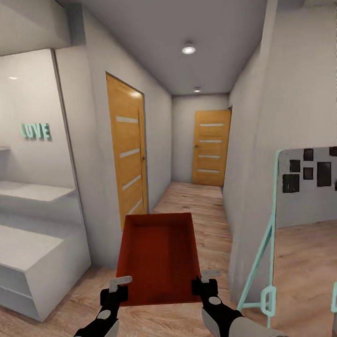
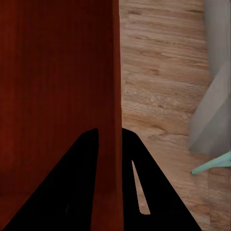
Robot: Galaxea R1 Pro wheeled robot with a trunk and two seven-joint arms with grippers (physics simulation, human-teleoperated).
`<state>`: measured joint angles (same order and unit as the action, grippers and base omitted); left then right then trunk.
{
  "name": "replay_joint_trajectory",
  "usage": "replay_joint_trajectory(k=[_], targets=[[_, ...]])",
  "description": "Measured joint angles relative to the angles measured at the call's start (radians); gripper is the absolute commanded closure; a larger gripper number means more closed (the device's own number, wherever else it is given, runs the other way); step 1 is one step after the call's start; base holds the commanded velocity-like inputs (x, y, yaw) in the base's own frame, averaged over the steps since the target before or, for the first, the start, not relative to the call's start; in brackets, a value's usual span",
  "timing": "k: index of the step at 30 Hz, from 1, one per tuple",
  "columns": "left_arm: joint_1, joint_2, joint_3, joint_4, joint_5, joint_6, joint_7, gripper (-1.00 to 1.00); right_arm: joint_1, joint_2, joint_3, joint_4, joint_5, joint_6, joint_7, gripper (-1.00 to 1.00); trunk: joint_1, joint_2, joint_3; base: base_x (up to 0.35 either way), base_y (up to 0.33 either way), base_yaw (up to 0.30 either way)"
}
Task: Move the two storage containers from the living room to the garage. In the garage, place one container on the floor and stack the other container on top of it (either order is fine).
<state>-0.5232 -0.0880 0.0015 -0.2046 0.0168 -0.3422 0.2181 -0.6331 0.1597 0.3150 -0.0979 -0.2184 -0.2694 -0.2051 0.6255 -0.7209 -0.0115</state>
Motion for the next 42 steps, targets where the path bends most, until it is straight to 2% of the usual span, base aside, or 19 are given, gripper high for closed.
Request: replay_joint_trajectory(k=[22,42], targets=[[0.000,0.000,0.001,0.000,-0.001,0.000,-0.001,1.00,0.000,0.000,0.000,0.000,0.000,0.000,0.000,1.00,0.000,0.000,0.000,0.299,0.224,-0.253],[0.000,-0.001,0.004,0.001,-0.006,0.003,0.001,1.00,0.000,-0.001,0.002,0.003,-0.007,0.000,0.003,1.00,0.000,0.000,0.000,0.306,0.167,-0.008]])
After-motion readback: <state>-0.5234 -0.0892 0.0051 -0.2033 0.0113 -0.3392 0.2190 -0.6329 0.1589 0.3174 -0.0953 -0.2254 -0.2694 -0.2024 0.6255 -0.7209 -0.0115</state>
